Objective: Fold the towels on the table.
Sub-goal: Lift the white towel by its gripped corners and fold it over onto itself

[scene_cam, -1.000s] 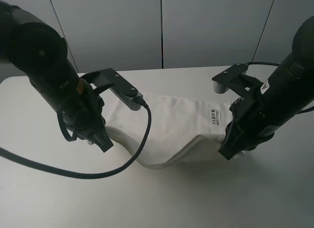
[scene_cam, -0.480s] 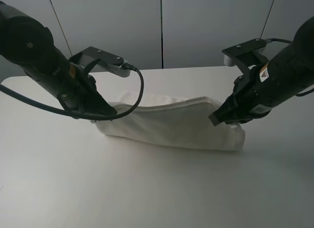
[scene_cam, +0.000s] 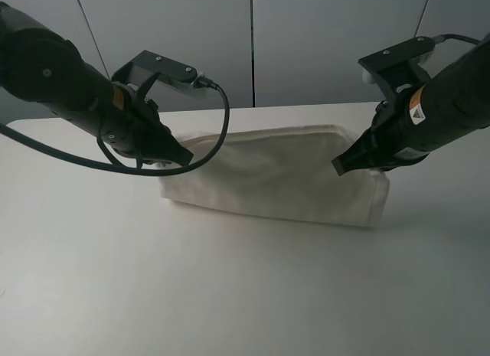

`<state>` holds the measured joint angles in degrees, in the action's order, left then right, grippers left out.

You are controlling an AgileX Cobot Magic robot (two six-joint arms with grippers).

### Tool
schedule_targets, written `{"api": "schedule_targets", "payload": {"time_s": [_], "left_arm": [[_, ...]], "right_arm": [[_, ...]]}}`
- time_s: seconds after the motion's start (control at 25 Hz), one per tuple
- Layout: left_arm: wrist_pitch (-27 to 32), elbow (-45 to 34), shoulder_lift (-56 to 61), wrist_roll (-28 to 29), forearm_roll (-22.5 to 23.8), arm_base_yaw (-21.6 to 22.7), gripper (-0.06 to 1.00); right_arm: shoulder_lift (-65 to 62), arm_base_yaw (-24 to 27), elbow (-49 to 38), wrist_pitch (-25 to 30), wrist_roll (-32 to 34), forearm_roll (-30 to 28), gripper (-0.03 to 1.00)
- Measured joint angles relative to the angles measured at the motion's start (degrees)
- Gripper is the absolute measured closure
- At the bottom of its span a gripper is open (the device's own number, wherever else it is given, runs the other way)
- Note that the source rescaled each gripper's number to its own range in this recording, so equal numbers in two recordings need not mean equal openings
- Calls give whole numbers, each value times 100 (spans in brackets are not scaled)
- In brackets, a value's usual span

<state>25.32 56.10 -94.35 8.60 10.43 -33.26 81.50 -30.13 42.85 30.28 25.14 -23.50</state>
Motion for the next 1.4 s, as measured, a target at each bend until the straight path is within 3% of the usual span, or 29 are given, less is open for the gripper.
{"api": "schedule_targets", "payload": {"time_s": [0.16,0.56,0.76,1.24,1.4], "left_arm": [[-151,0,-192,0,130,0,88],[-673,0,-254,0,299,0,88],[-950,0,-256,2,509,13,88],[-1353,0,-256,46,520,650,86],[-1433,0,-256,46,520,650,80]], "right_arm": [[0,0,13,-85,522,-503,97],[392,0,13,-261,1225,-1106,97],[647,0,13,-475,2095,-1900,97],[912,-10,15,-812,3901,-3430,97],[912,-10,15,-802,4202,-3568,97]]}}
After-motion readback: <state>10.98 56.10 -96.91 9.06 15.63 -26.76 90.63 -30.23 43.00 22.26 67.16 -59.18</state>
